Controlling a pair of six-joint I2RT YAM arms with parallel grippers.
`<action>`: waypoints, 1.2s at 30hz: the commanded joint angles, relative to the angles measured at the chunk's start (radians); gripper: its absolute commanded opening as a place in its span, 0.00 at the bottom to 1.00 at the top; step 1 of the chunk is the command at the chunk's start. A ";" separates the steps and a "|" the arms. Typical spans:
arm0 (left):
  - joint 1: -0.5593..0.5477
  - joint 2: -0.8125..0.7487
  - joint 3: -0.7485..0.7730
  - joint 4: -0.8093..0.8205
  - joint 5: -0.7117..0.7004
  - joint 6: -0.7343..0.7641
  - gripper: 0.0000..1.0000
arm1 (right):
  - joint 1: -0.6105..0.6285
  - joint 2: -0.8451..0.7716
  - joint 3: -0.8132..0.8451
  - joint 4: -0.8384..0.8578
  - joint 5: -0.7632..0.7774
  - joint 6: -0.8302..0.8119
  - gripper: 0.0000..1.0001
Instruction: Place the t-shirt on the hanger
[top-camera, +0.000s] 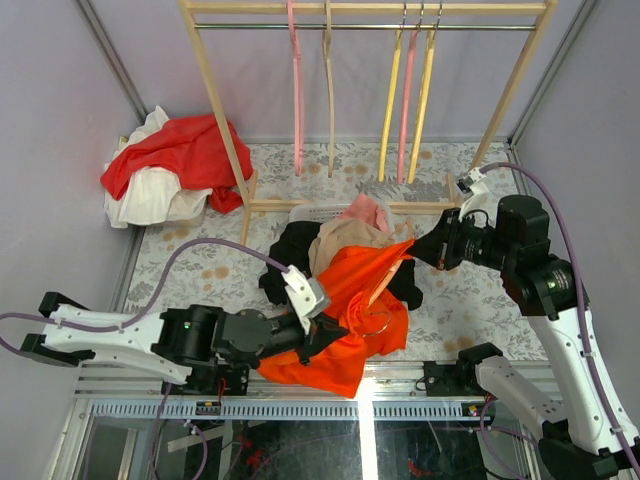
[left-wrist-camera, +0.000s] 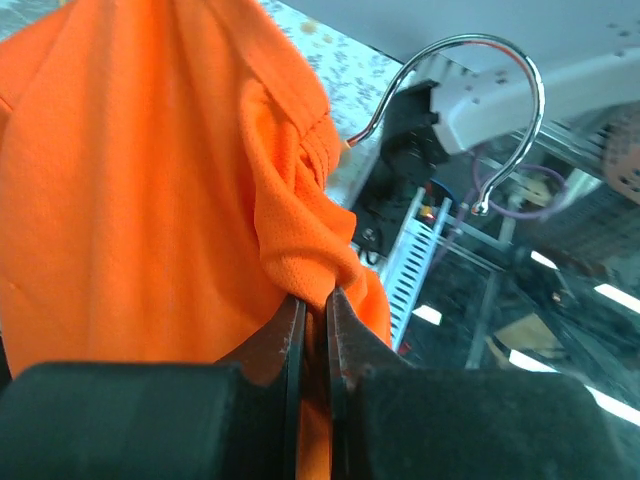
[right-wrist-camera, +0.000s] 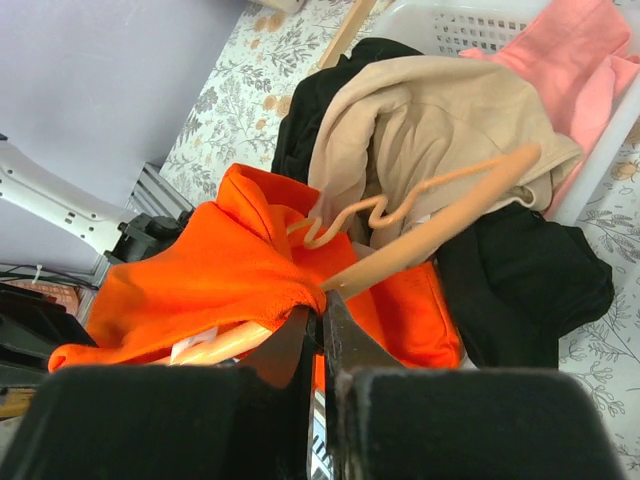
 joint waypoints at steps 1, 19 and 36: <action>-0.256 -0.104 0.056 -0.074 0.194 -0.033 0.00 | -0.002 0.003 0.009 0.076 -0.021 0.009 0.00; -0.255 -0.251 0.127 -0.048 0.319 0.065 0.00 | -0.003 0.080 -0.094 0.224 -0.087 0.039 0.00; -0.256 -0.312 0.237 -0.160 0.249 0.179 0.00 | -0.002 -0.032 -0.115 0.082 -0.028 0.021 0.00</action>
